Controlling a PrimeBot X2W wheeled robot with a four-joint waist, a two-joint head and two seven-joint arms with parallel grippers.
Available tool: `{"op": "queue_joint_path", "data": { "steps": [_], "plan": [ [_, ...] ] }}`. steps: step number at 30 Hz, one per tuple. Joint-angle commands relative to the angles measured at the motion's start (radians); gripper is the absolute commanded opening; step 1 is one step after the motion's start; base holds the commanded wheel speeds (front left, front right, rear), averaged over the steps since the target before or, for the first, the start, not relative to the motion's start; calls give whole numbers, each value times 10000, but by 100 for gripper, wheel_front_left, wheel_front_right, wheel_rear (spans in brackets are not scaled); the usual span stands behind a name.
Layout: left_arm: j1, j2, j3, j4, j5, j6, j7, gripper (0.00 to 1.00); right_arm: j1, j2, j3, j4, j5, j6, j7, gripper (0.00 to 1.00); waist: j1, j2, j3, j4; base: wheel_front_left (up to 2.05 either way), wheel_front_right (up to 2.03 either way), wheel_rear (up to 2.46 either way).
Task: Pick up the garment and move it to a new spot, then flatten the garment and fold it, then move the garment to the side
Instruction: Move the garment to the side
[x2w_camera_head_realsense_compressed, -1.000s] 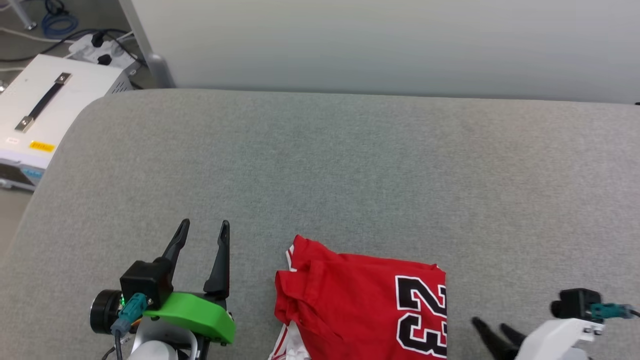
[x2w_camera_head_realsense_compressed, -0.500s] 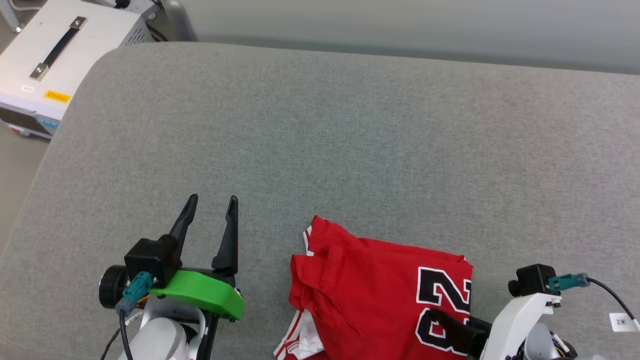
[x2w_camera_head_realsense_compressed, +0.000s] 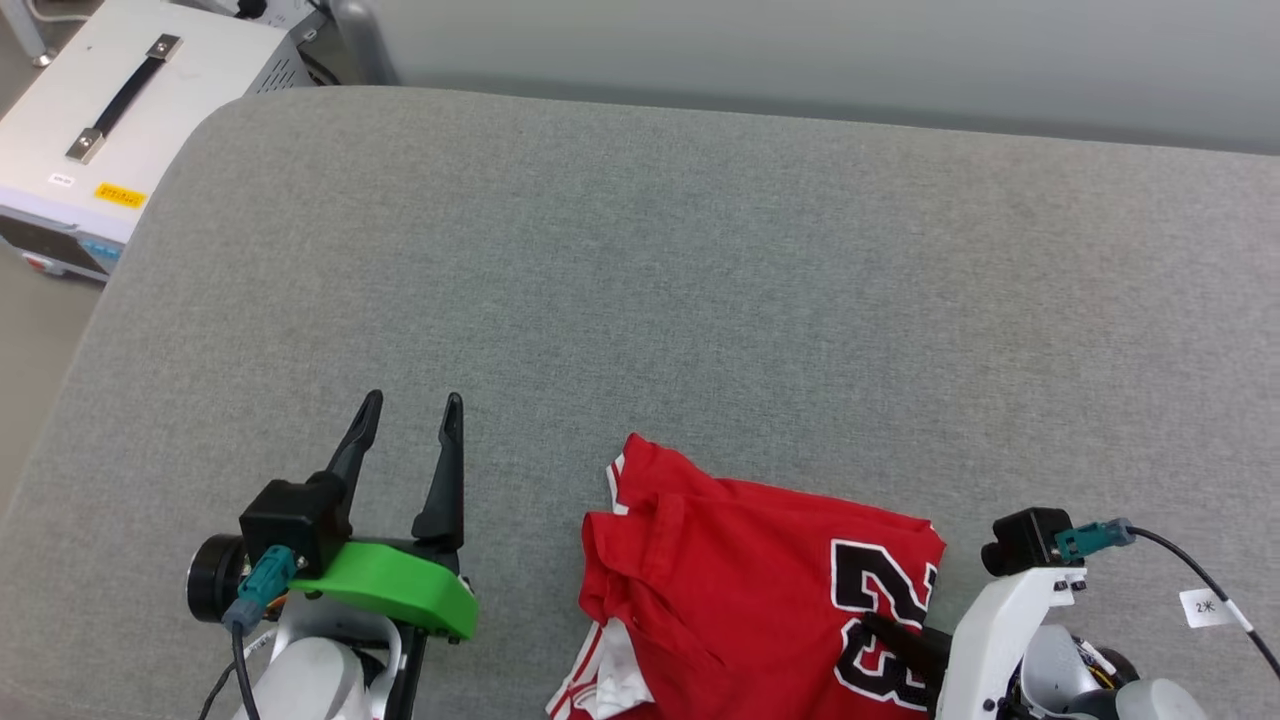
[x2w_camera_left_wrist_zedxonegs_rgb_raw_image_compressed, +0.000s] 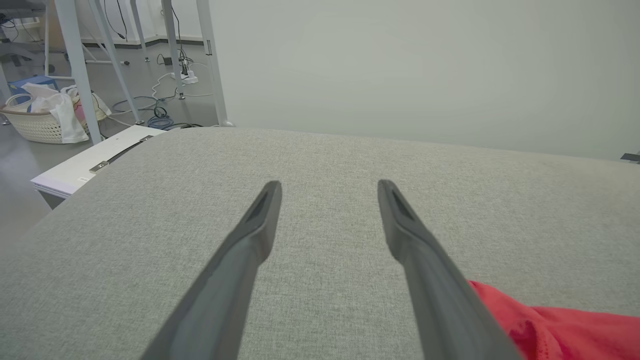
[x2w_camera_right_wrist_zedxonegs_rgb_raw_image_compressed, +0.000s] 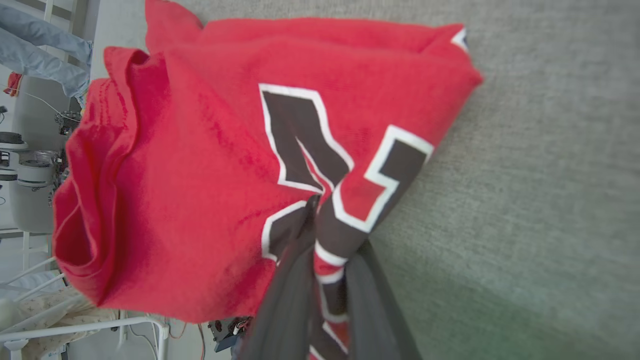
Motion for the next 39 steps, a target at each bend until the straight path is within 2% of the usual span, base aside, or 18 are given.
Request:
{"op": "queue_joint_path", "data": {
  "steps": [1,6,12,16,22,29,39],
  "plan": [
    [109,-46,72,-31,88,-56,-58,100,-163,-219,97,-143,-185,-9,-63,0,-1,-1,-291,-355,0,0,0],
    [311,-86,284,-209,205,-97,-58,100,-381,-1179,331,-834,-962,-9,-20,0,-1,-1,-440,-1104,0,0,0],
    [350,-179,465,-512,371,-261,-58,100,-849,-2555,195,-1778,-1942,-9,82,0,-1,-1,-172,-2416,0,0,0],
    [172,-156,474,-703,567,-377,-58,100,-1314,-3117,-18,-2104,-2378,-9,32,0,-1,-1,295,-3347,0,0,0],
    [-454,136,366,-1011,888,-558,41,100,-2354,-3391,-441,-1767,-2586,-9,-250,0,-1,-1,1273,-4427,0,0,0],
    [-1531,455,69,-1603,1263,-887,519,100,-3649,-3846,-1418,-49,-2818,-9,-944,0,-1,-1,2563,-4642,0,0,0],
    [-2805,756,-70,-2461,1543,-1185,1012,100,-5860,-4759,-3431,3044,-3439,-9,-2566,0,-1,-1,4397,-3996,0,0,0]
  ]
}}
